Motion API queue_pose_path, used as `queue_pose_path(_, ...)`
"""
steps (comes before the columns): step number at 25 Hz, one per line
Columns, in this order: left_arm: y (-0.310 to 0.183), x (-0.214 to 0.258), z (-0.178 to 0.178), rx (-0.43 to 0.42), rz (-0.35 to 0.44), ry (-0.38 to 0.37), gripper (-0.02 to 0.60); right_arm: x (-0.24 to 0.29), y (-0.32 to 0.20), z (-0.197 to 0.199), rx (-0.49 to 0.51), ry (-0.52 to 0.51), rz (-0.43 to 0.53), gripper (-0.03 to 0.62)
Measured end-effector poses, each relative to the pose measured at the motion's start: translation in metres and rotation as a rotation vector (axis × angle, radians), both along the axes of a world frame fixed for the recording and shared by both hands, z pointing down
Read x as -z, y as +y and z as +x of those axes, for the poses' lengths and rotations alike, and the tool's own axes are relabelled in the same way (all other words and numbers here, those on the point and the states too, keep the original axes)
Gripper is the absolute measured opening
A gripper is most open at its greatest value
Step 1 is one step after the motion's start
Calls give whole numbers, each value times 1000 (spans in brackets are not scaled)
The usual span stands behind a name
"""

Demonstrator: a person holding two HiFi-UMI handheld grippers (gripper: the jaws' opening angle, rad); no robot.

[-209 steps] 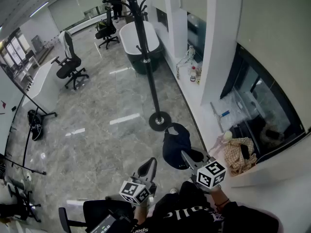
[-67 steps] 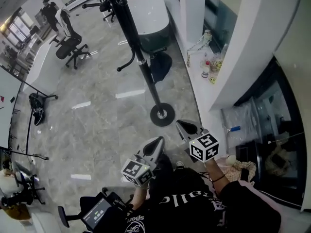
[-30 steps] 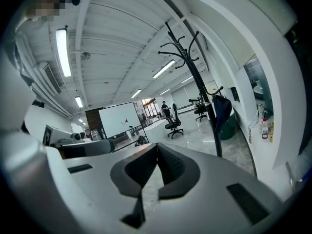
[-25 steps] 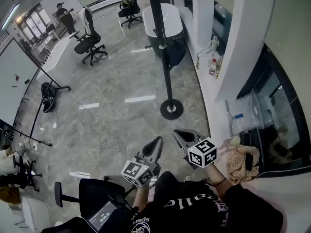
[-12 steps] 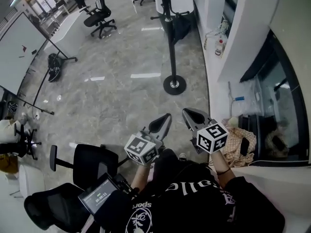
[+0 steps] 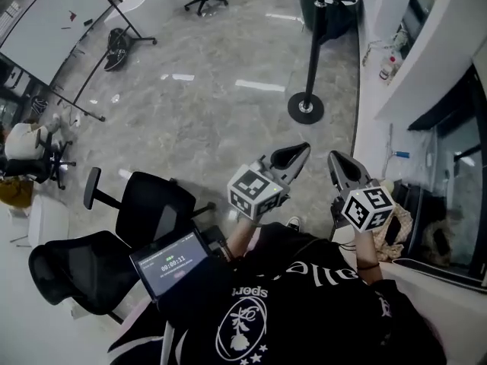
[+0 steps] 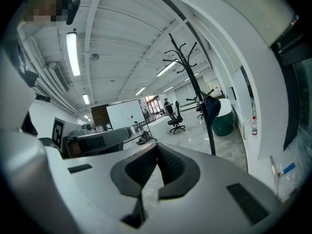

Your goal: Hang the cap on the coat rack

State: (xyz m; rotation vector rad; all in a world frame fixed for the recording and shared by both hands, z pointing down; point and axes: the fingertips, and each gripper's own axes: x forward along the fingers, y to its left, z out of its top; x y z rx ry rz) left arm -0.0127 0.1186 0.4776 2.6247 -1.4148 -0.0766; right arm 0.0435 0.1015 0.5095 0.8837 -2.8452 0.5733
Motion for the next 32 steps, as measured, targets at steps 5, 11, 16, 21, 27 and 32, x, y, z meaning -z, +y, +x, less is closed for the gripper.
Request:
queue_pose_path(5, 2, -3, -7, 4, -6, -8, 5, -3, 3, -3, -7, 6, -7, 17)
queue_pose_path(11, 14, -11, -21, 3, -39, 4, 5, -9, 10, -13, -23, 24, -23, 17)
queue_pose_path(16, 8, -6, -29, -9, -55, 7, 5, -4, -2, -21, -43, 12, -31, 15)
queue_pose_path(21, 7, -8, -37, -61, -76, 9, 5, -1, -10, -33, -77, 8, -30, 15)
queue_pose_path(27, -17, 5, -56, -87, -42, 4, 5, 9, -30, -52, -102, 4, -21, 17)
queue_pose_path(32, -27, 14, -73, -90, -49, 19, 5, 14, -38, -70, -106, 4, -20, 15)
